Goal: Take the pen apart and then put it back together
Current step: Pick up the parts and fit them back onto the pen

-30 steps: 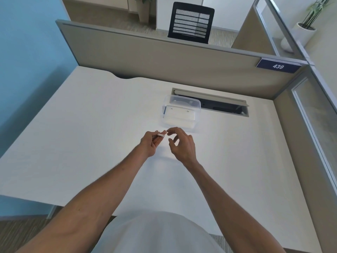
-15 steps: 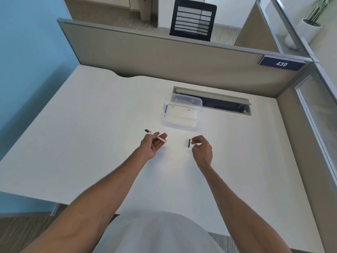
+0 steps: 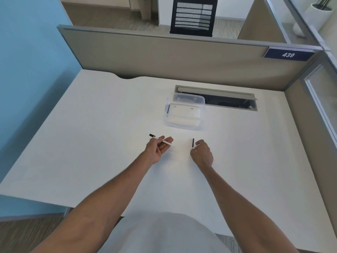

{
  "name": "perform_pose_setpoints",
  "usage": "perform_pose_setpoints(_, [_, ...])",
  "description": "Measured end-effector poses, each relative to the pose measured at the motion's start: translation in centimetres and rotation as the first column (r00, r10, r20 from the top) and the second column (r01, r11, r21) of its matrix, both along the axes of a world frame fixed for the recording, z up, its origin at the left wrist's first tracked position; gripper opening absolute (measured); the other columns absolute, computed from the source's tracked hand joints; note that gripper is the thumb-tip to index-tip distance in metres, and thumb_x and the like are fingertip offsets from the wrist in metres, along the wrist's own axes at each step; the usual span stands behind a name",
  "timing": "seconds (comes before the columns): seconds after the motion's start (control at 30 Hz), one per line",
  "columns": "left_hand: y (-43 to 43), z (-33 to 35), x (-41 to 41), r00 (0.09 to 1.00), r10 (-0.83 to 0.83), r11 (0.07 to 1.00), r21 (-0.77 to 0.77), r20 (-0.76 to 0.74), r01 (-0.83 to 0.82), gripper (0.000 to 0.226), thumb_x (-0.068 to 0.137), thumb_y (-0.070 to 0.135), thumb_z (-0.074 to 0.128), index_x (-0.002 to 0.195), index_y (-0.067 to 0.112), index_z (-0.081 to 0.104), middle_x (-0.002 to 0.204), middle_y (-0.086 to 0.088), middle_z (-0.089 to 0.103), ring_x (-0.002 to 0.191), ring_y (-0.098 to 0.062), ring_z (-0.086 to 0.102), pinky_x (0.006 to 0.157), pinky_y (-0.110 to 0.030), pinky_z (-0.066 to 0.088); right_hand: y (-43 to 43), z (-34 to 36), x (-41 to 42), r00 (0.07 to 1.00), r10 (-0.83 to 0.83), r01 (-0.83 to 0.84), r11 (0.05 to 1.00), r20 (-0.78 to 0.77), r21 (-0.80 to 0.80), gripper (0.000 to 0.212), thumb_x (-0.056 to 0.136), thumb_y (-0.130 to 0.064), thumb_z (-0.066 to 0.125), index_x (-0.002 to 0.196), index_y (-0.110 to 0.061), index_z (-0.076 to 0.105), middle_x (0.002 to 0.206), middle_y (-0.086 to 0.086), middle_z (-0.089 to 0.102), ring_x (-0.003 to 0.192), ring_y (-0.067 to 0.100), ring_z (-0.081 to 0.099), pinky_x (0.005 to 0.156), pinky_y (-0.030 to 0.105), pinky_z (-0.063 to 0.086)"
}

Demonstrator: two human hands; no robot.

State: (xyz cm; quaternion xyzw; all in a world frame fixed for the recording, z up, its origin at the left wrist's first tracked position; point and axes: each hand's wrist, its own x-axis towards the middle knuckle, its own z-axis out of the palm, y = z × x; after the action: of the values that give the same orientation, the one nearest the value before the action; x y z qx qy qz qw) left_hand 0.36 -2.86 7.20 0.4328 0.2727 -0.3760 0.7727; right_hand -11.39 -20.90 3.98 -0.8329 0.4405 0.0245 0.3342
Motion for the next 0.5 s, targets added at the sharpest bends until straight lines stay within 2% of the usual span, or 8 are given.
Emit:
perform_pose_setpoints(0.17, [-0.3,-0.4,-0.4,0.999,-0.043,0.999,0.012,-0.014,0.044,0.023,0.112,0.003,0.043,0.13,0.005,0.058,0.099,-0.019,0.084,0.084,-0.029,0.085,0.072,-0.035,0.07,0.3,-0.3,0.8,1.0,0.013,-0.014,0.999,-0.026,-0.05,0.04,0.1,-0.03,0.068,0.129,-0.012,0.048,0.13,0.008,0.069,0.112,0.036,0.072,0.078,0.038,0.045])
perform_pose_setpoints(0.27, [-0.6,-0.2,-0.1,0.997,-0.072,0.997,0.026,0.005,0.072,0.021,0.113,0.006,0.044,0.126,0.006,0.059,0.11,-0.019,0.082,0.084,-0.03,0.085,0.077,-0.036,0.069,0.1,-0.7,1.4,0.999,0.023,-0.027,0.995,-0.04,-0.1,0.036,0.102,-0.033,0.065,0.125,-0.01,0.05,0.125,0.011,0.069,0.108,0.038,0.073,0.08,0.042,0.05])
perform_pose_setpoints(0.37, [-0.7,-0.1,0.3,0.996,-0.085,0.996,0.033,0.025,0.084,0.019,0.112,0.007,0.046,0.125,0.007,0.06,0.123,-0.021,0.079,0.087,-0.032,0.085,0.074,-0.036,0.07,0.0,-1.0,1.6,0.999,0.031,-0.036,0.991,-0.045,-0.127,0.03,0.104,-0.032,0.063,0.122,-0.009,0.053,0.123,0.011,0.069,0.106,0.039,0.073,0.082,0.043,0.052])
perform_pose_setpoints(0.5, [-0.8,0.0,0.9,0.999,-0.024,1.0,-0.002,0.037,0.024,0.019,0.111,0.007,0.048,0.125,0.007,0.061,0.115,-0.022,0.082,0.088,-0.032,0.085,0.071,-0.034,0.07,-0.2,-1.1,1.7,0.997,0.024,-0.033,0.991,-0.069,-0.128,0.02,0.105,-0.022,0.059,0.118,-0.007,0.057,0.121,0.011,0.069,0.105,0.04,0.073,0.08,0.042,0.051])
